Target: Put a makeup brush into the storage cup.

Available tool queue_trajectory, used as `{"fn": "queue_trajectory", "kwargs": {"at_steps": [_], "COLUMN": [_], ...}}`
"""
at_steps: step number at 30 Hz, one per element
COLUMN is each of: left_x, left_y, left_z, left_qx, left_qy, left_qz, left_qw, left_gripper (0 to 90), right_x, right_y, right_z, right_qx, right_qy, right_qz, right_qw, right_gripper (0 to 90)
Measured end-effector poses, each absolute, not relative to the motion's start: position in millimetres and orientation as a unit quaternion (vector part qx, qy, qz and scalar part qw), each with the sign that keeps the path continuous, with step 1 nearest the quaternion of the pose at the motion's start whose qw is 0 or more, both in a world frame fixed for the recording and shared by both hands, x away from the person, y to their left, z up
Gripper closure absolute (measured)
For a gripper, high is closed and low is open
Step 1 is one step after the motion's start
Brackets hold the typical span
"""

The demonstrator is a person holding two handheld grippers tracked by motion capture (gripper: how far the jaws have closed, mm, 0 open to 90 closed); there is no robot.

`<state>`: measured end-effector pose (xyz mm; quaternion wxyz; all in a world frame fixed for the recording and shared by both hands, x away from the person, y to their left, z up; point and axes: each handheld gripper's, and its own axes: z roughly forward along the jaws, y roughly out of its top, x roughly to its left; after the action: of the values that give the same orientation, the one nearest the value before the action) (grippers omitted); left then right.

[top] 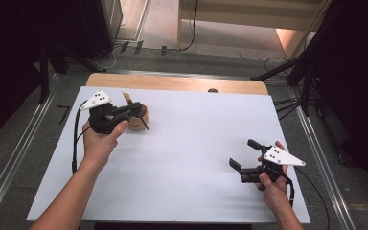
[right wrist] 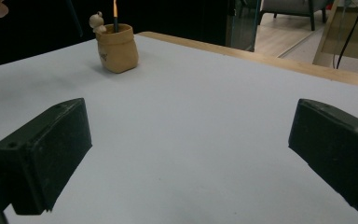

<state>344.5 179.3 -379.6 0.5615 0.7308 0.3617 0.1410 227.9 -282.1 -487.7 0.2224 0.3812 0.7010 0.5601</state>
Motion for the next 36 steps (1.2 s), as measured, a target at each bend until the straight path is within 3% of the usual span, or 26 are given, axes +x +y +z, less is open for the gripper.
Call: {"fn": "queue_trajectory", "kwargs": {"at_steps": [36], "left_x": [372], "left_y": [189], "left_z": [-366], "left_qx": [0.720], "left_qy": [0.382], "left_qz": [0.186], "left_qw": [0.549], "left_gripper": [85.1], "right_x": [207], "right_y": [-319], "right_z": [-494], "right_qx": [0.403], "right_qy": [0.690], "right_qz": [0.551], "right_qw": [0.240], "right_gripper": [0.0]}}
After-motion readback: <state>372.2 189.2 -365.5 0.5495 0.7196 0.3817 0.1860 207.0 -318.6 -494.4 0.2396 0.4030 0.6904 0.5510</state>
